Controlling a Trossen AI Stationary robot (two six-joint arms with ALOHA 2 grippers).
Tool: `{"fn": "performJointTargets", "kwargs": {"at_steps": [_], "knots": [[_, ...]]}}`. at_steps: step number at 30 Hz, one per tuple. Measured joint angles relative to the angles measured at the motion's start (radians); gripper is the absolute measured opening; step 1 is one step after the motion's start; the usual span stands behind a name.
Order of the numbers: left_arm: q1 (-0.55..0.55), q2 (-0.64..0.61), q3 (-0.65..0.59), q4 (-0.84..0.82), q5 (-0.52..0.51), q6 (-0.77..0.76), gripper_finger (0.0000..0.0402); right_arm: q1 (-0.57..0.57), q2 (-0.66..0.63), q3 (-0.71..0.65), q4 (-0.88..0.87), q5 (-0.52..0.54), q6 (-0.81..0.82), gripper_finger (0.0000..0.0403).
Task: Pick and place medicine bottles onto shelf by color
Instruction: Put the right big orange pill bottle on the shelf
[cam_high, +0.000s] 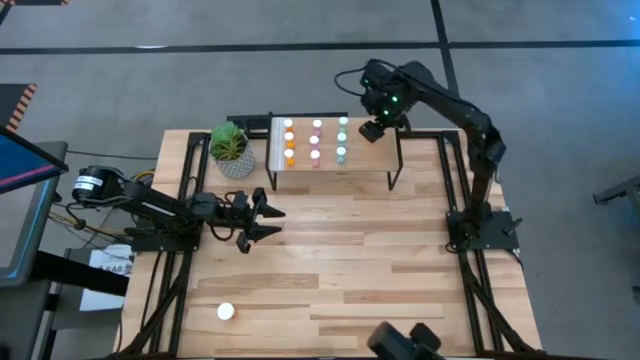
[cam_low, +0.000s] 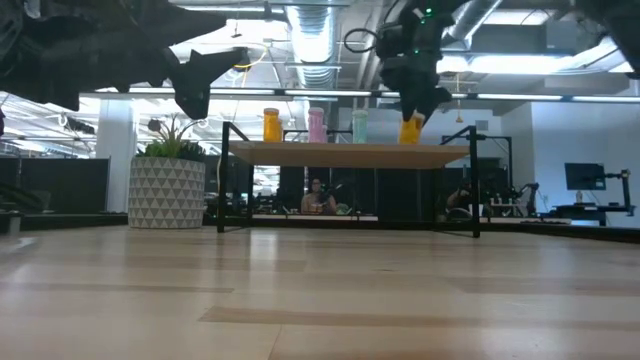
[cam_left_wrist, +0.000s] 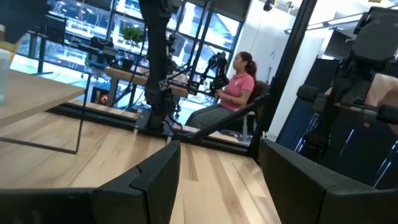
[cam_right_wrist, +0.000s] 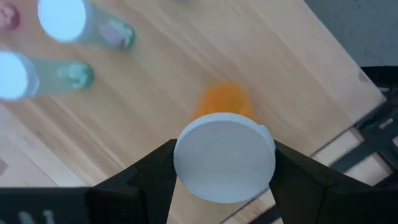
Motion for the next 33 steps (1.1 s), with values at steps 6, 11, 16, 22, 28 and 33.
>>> {"fn": "performJointTargets", "kwargs": {"at_steps": [6, 11, 16, 22, 28, 33], "knots": [[0.0, 0.0, 0.0, -0.007, 0.0, 0.003, 0.0208, 0.0, 0.117, 0.134, -0.088, -0.007, 0.002, 0.0248], [0.0, 0.0, 0.0, -0.012, 0.001, 0.002, 0.0208, 0.0, 0.159, 0.155, -0.092, -0.006, 0.0, 0.0248], [0.0, 0.0, 0.0, -0.013, 0.002, 0.003, 0.0208, 0.0, 0.159, 0.155, -0.091, -0.005, -0.001, 0.0248], [0.0, 0.0, 0.0, -0.012, 0.002, 0.004, 0.0208, -0.006, 0.152, 0.155, -0.091, 0.006, -0.003, 0.0248], [0.0, 0.0, 0.0, -0.012, 0.002, 0.004, 0.0208, -0.005, 0.152, 0.155, -0.076, 0.006, -0.016, 0.025], [0.0, 0.0, -0.001, -0.012, 0.002, 0.004, 0.0208, -0.005, 0.152, 0.155, -0.076, 0.018, -0.02, 0.025]]}}
